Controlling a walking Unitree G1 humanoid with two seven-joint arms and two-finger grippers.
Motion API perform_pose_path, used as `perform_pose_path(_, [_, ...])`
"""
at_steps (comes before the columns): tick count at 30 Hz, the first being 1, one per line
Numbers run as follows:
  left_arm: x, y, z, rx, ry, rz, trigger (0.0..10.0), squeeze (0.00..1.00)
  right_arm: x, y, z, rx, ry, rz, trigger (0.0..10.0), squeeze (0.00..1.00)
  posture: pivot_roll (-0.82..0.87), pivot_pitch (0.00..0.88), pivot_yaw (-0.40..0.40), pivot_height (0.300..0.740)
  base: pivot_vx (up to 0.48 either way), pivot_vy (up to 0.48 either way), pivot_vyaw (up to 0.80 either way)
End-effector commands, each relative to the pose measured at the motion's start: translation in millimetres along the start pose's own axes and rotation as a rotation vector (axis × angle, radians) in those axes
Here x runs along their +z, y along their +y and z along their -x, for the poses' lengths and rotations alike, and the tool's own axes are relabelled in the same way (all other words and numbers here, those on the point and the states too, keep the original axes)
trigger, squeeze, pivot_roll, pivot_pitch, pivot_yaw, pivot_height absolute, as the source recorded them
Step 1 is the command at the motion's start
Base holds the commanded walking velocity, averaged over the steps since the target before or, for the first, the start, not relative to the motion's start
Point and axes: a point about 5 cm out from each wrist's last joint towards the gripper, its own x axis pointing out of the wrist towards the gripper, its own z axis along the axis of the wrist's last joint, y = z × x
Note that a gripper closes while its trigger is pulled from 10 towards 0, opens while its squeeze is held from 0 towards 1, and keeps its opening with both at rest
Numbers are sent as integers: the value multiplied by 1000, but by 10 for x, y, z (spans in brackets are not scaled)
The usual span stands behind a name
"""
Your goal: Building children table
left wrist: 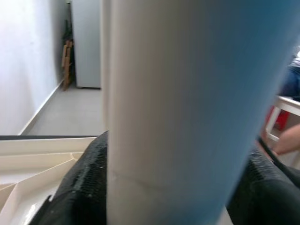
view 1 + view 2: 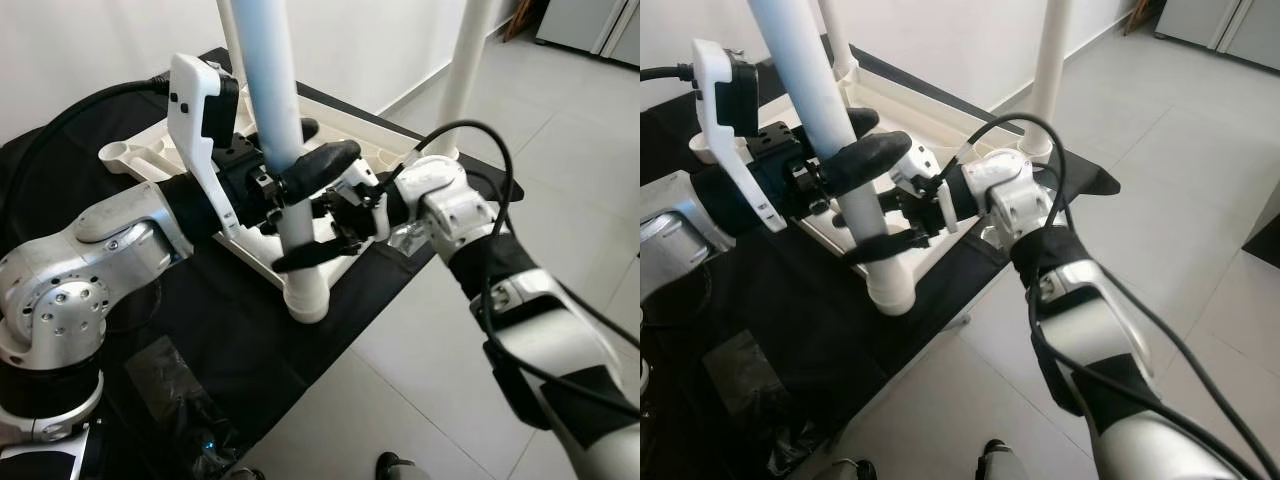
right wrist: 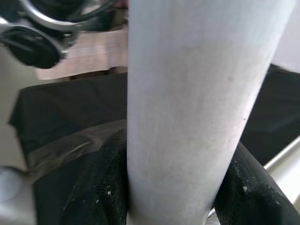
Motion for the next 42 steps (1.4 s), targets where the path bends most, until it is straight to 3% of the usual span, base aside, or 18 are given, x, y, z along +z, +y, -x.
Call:
perform_pose_path(1, [7, -53, -6, -32, 7, -1, 10000, 0, 10, -50, 18, -98, 24, 32, 0, 0, 87, 250, 53, 740, 0, 0, 0])
perform_pose_path(3, [32, -33, 24, -32, 5, 5, 10000, 0, -240, 4, -137, -383, 105, -109, 0, 0, 68, 255, 45, 740, 0, 0, 0])
perform_pose_path(4, [32, -33, 24, -32, 5, 5, 10000, 0, -240, 4, -137, -383, 105, -109, 0, 0, 68, 255, 45, 740, 0, 0, 0])
perform_pose_path(5, [36, -9, 40, -25, 9, 5, 10000, 0, -509, 335, -314, -689, 208, -201, 0, 0, 70, 259, 51, 740, 0, 0, 0])
perform_pose_path(6, [30, 2, 40, -22, 12, 6, 10000, 0, -550, 429, -353, -768, 209, -251, 0, 0, 61, 259, 61, 740, 0, 0, 0])
perform_pose_path(20, [16, 19, 1, -19, 12, 14, 10000, 0, -391, 381, -560, -801, 144, -287, 0, 0, 42, 230, 61, 740, 0, 0, 0])
perform_pose_path(21, [15, 20, 8, -21, 10, 19, 1412, 0, -349, 408, -560, -815, 150, -283, 0, 0, 44, 232, 61, 740, 0, 0, 0])
perform_pose_path(22, [15, 20, 8, -21, 10, 19, 1412, 0, -349, 408, -560, -815, 150, -283, 0, 0, 44, 232, 61, 740, 0, 0, 0])
perform_pose_path(23, [10, 16, 17, -26, 12, 24, 0, 0, -299, 418, -555, -821, 143, -270, 0, 0, 45, 234, 61, 740, 0, 0, 0])
perform_pose_path(25, [7, 12, 22, -29, 14, 27, 0, 0, -267, 424, -553, -823, 138, -261, 0, 0, 46, 234, 61, 740, 0, 0, 0])
perform_pose_path(26, [3, 11, 26, -31, 16, 28, 0, 0, -220, 418, -553, -810, 127, -251, 471, 0, 47, 235, 61, 740, 0, 0, 0])
perform_pose_path(27, [3, 12, 26, -31, 17, 30, 0, 0, -164, 393, -547, -786, 112, -234, 9529, 0, 50, 239, 61, 740, 0, 0, 0])
perform_pose_path(32, [2, 14, 24, -33, 19, 32, 0, 0, -32, 305, -510, -739, 59, -182, 10000, 0, 53, 241, 60, 740, 0, 0, 0])
perform_pose_path(35, [-4, 8, 18, -37, 22, 34, 0, 0, 92, 224, -432, -568, 0, -89, 10000, 24, 57, 245, 58, 740, 0, 0, 0])
perform_pose_path(37, [-4, 8, 18, -37, 22, 34, 0, 0, 92, 224, -432, -568, 0, -89, 10000, 24, 57, 245, 58, 740, 0, 0, 0])
perform_pose_path(38, [-6, 2, 13, -40, 23, 34, 0, 0, 125, 188, -355, -446, -4, -57, 10000, 1000, 59, 247, 57, 740, 0, 0, 0])
perform_pose_path(39, [-7, -7, 10, -44, 23, 35, 0, 0, 181, 153, -267, -300, -13, -8, 10000, 1000, 63, 249, 59, 740, 0, 0, 0])
perform_pose_path(42, [-4, -30, 4, -51, 24, 33, 0, 0, 282, 84, -152, -115, -14, 60, 10000, 1000, 75, 252, 58, 740, 0, 0, 0])
